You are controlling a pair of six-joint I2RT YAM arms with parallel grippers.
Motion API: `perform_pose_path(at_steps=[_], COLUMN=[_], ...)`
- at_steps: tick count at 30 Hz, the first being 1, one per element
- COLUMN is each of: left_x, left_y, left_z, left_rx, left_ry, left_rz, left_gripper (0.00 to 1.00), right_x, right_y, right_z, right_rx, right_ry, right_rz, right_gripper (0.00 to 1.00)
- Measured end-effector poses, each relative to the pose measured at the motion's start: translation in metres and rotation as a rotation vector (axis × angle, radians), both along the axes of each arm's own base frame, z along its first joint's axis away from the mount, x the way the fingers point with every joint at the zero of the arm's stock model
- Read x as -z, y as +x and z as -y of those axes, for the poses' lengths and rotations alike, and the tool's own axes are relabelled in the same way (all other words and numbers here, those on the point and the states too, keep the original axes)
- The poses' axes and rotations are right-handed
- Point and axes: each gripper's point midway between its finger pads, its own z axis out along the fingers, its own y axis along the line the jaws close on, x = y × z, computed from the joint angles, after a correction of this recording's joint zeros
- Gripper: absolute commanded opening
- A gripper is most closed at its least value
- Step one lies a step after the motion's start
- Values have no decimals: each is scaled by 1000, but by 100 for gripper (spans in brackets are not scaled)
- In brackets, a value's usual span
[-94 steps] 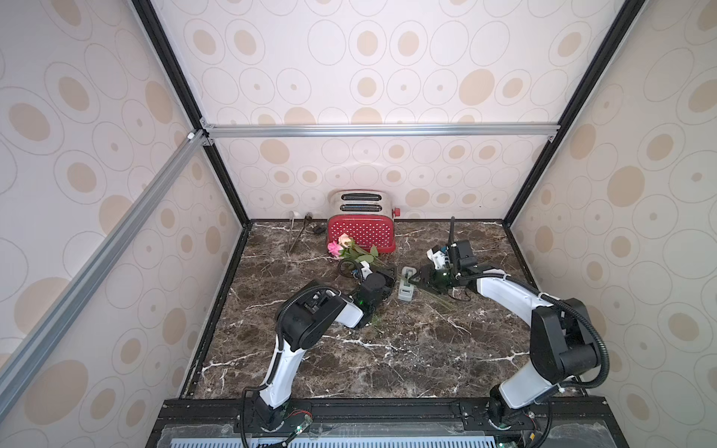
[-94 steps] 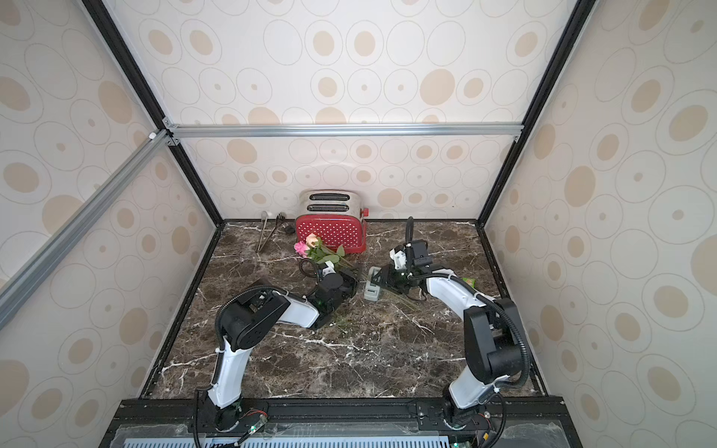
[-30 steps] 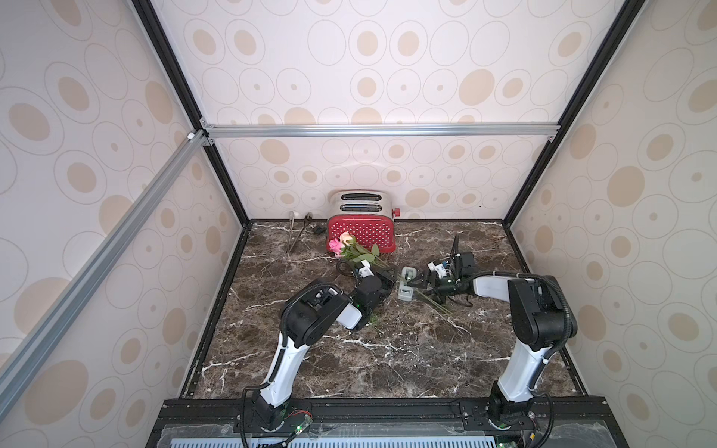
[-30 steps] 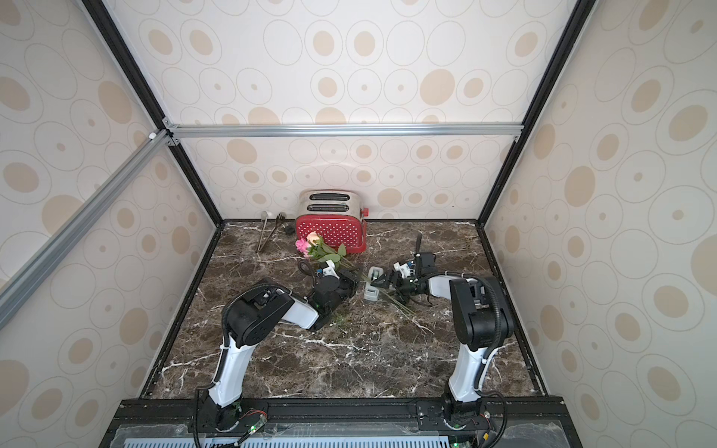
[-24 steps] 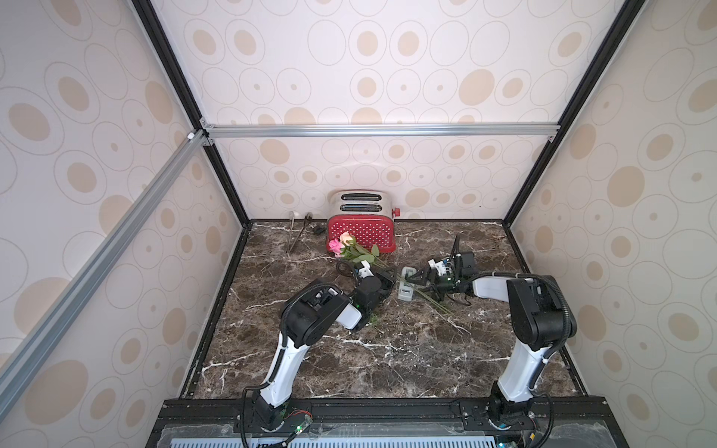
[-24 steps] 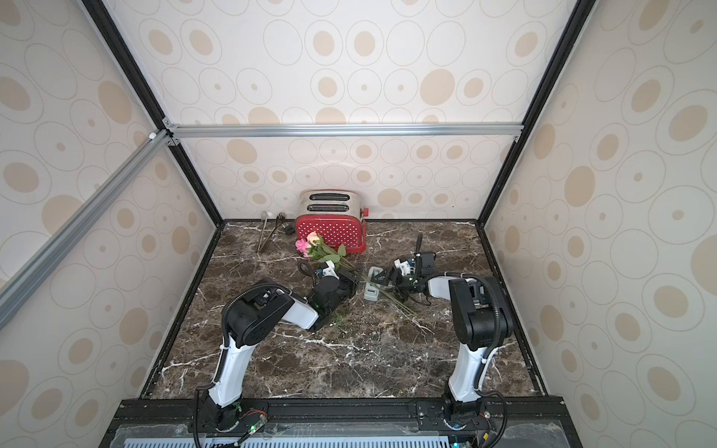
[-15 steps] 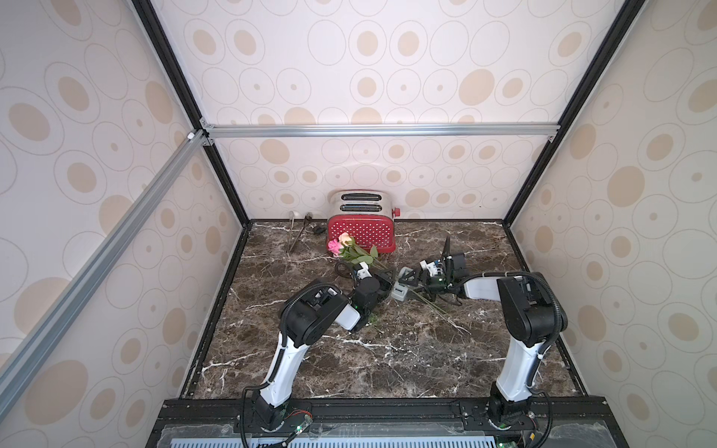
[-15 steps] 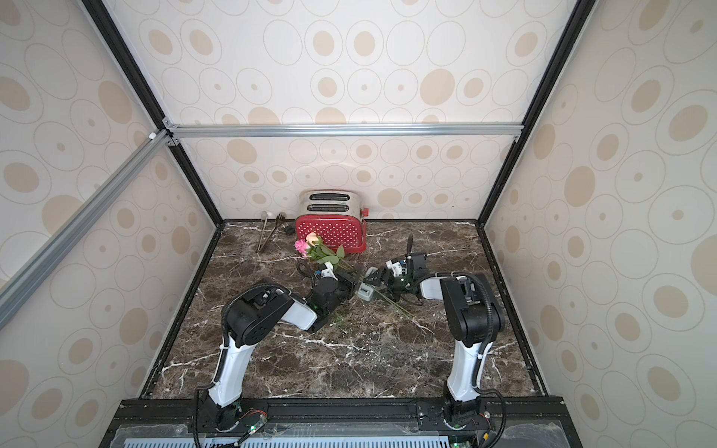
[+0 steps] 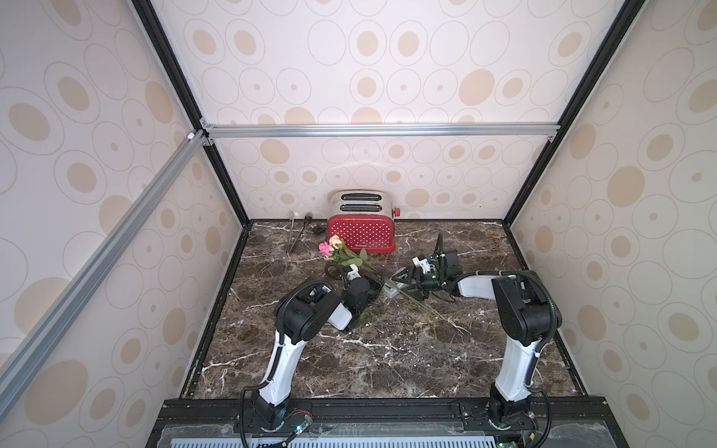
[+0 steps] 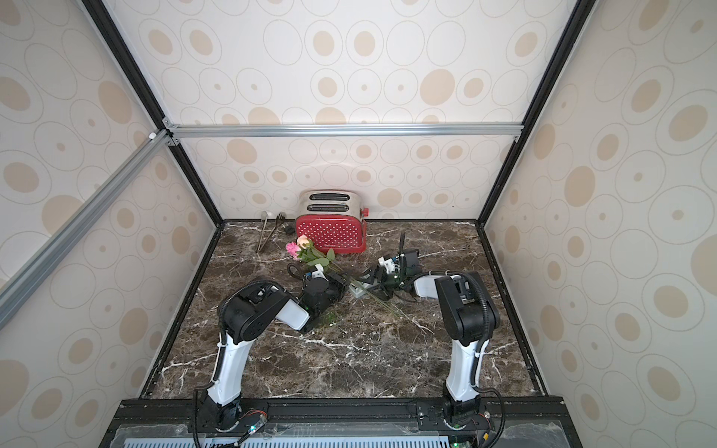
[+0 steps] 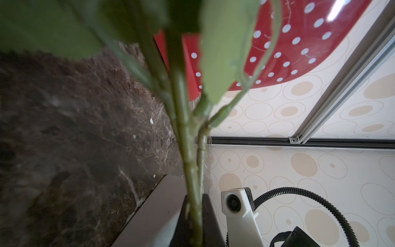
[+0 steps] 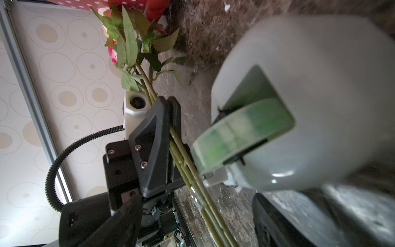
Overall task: Wrap bouquets with tape
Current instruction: Wrap the tape around the bouquet.
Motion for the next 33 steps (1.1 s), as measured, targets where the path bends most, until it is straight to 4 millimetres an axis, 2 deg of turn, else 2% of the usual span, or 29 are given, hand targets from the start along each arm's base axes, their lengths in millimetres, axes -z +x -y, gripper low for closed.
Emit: perform_pose_path(at_steps=[7, 12, 14, 17, 20, 22, 24, 28, 33], left_x=[-21, -23, -23, -23, -23, -24, -25, -26, -26], left_y=[3, 4, 4, 4, 4, 4, 5, 5, 6], left_z=[-5, -4, -4, -4, -3, -2, -1, 1, 3], left_rx=[-1, 7, 9, 11, 14, 17, 20, 29, 33], left_ry=[-11, -10, -10, -10, -10, -12, -13, -12, -12], left_rz=[37, 42, 42, 42, 42, 43, 46, 44, 43], left_gripper=[0, 0, 0, 0, 0, 0, 0, 0, 0], right_x=[-18, -38, -43, -46, -50, -49, -45, -41, -37], right_y=[-9, -11, -14, -21, -32, -42, -46, -34, -27], right_z=[9, 20, 21, 14, -5, -15, -16, -3, 0], right_rx=[-54, -90, -113, -173, -260, -308, -329, -315, -342], right_ry=[-101, -243, -329, -467, -603, -663, -708, -798, -861], right_rz=[82, 212, 275, 401, 601, 735, 817, 944, 1102], right_gripper=[80, 76, 72, 65, 61, 59, 55, 50, 43])
